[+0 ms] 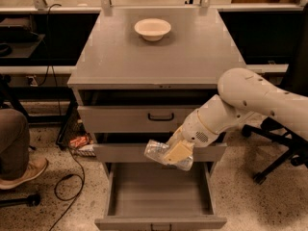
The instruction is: Place redbull can into bottom drawer
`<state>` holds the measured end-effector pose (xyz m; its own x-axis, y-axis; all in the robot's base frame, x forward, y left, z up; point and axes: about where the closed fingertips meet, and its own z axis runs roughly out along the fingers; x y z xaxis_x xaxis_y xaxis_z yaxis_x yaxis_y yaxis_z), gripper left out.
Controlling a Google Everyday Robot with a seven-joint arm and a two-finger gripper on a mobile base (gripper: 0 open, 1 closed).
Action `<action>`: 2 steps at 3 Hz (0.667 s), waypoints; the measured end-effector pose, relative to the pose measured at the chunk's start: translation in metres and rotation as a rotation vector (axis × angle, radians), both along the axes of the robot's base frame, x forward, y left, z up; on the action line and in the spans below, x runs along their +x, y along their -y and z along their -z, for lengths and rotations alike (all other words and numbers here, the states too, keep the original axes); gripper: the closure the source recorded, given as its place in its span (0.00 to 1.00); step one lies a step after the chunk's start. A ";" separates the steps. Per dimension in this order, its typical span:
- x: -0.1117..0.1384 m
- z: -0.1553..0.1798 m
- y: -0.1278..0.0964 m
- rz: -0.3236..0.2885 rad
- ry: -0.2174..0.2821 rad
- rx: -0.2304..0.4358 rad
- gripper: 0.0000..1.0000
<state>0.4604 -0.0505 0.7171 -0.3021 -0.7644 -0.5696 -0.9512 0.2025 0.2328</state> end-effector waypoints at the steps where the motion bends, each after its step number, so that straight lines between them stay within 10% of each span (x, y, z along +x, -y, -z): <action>1: -0.001 0.002 0.001 0.011 -0.001 0.001 1.00; 2: -0.003 0.021 0.009 0.086 -0.007 0.011 1.00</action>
Offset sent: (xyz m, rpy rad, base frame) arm -0.0044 -0.0225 -0.0454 0.0246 0.0123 -0.1910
